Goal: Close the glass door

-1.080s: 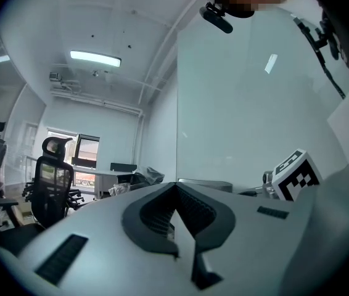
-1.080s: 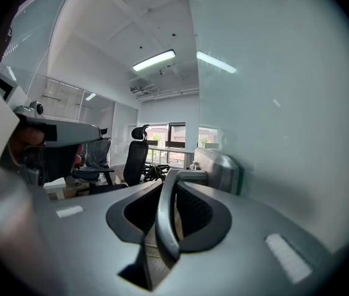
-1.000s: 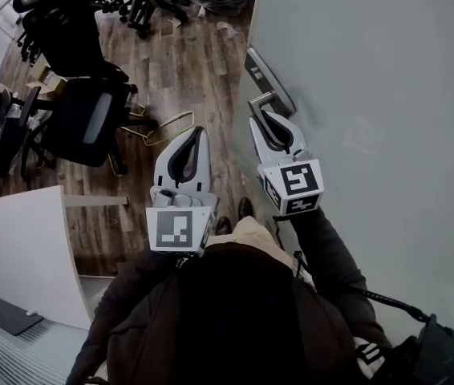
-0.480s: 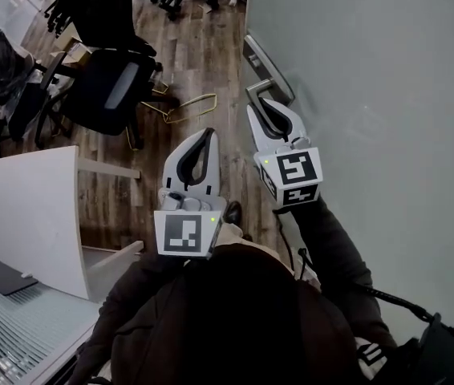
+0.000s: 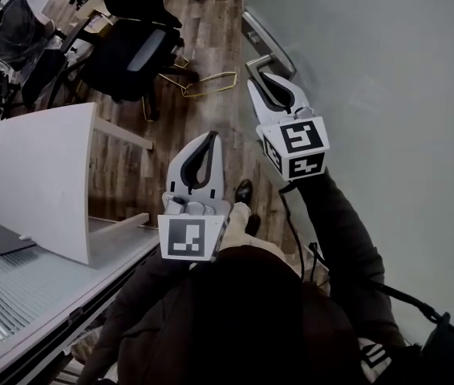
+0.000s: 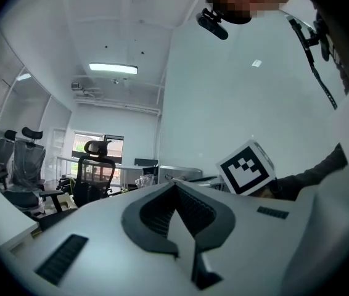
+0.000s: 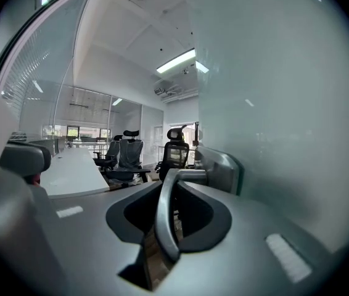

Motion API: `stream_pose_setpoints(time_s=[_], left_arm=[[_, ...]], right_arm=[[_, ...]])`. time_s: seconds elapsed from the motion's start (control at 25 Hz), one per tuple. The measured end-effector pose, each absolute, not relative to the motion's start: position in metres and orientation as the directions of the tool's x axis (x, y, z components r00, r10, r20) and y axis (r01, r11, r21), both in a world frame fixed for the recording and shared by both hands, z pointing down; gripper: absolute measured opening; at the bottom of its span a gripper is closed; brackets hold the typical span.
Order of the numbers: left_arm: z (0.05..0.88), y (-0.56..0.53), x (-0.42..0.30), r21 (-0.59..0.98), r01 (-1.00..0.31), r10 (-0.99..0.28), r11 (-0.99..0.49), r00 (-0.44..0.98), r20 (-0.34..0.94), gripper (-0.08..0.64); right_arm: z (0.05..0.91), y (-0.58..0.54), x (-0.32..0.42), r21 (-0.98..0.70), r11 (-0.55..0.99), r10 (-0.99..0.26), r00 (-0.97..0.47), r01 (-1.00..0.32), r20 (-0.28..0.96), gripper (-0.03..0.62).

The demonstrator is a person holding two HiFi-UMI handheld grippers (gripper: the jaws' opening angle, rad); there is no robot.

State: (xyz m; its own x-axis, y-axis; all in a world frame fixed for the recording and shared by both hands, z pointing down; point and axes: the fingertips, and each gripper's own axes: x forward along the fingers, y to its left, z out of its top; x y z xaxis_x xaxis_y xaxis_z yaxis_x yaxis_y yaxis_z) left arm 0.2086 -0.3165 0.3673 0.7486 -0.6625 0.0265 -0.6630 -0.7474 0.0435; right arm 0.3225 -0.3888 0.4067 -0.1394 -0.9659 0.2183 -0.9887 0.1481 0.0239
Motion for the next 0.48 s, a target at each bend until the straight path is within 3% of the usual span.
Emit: stream_pose_setpoints(time_s=[0.48], left_arm=[[0.361, -0.304, 0.109, 0.009, -0.761, -0.76, -0.649, 0.649, 0.022, -0.003]], right_arm=[[0.413, -0.377, 0.234, 0.01, 0.277, -0.938, -0.268, -0.961, 0.219, 0.069]])
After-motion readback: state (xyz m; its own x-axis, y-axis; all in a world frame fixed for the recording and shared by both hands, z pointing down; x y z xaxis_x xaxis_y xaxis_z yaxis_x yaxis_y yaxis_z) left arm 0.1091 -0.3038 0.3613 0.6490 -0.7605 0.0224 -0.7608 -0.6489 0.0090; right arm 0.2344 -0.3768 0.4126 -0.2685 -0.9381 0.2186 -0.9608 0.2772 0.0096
